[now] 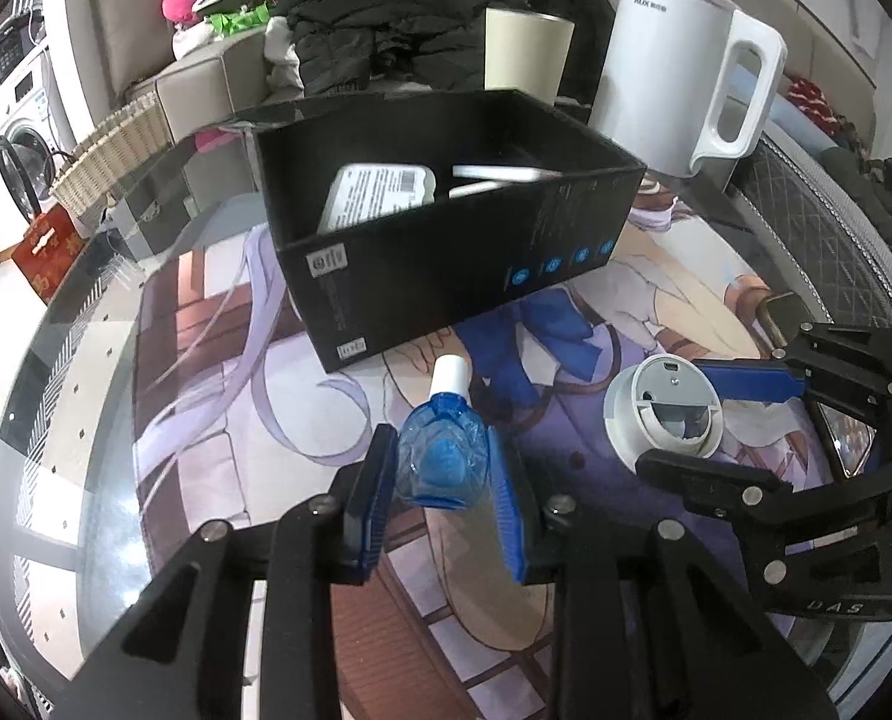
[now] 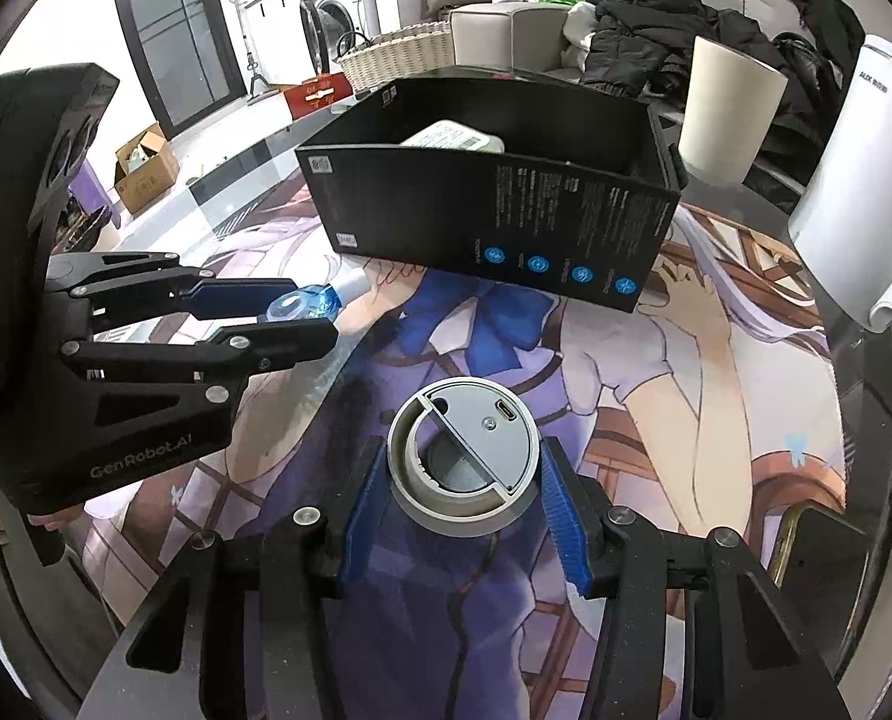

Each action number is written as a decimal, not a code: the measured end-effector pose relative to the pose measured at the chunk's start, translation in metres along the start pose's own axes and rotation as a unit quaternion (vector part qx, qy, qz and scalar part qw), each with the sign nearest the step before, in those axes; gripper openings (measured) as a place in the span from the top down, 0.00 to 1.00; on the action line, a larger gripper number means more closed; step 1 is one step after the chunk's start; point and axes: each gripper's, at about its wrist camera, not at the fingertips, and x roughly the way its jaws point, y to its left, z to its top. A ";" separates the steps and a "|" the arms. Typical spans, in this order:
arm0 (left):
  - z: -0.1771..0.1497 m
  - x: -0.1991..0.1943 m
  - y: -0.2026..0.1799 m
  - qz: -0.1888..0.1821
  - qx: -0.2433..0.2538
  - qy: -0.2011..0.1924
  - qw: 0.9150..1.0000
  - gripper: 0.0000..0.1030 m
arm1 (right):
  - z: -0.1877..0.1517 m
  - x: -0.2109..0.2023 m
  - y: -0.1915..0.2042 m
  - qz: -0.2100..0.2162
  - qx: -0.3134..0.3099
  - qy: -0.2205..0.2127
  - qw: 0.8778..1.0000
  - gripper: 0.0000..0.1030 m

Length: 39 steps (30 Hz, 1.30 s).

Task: Organize rigid objects
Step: 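Close the right tool on the round lid while the left tool grasps the blue bottle, then lift and carry the lid and blue bottle above the black box with both tools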

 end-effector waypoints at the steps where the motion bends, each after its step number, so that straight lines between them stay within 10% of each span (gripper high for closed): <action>1: 0.001 -0.003 -0.002 0.003 0.008 -0.007 1.000 0.72 | 0.001 -0.002 -0.001 0.000 0.002 -0.004 1.000 0.52; 16: 0.010 -0.053 -0.010 0.019 0.029 -0.129 0.991 0.72 | 0.006 -0.059 0.007 -0.009 -0.007 -0.155 0.988 0.52; 26: 0.001 -0.111 -0.001 0.032 0.015 -0.267 0.963 0.72 | 0.002 -0.115 0.015 -0.047 -0.013 -0.300 0.953 0.52; 32: -0.003 -0.126 0.004 0.029 0.006 -0.301 0.953 0.72 | -0.006 -0.142 0.023 -0.063 -0.024 -0.370 0.926 0.52; 39: -0.004 -0.132 0.006 0.028 0.000 -0.311 0.950 0.72 | -0.007 -0.147 0.026 -0.057 -0.032 -0.379 0.923 0.52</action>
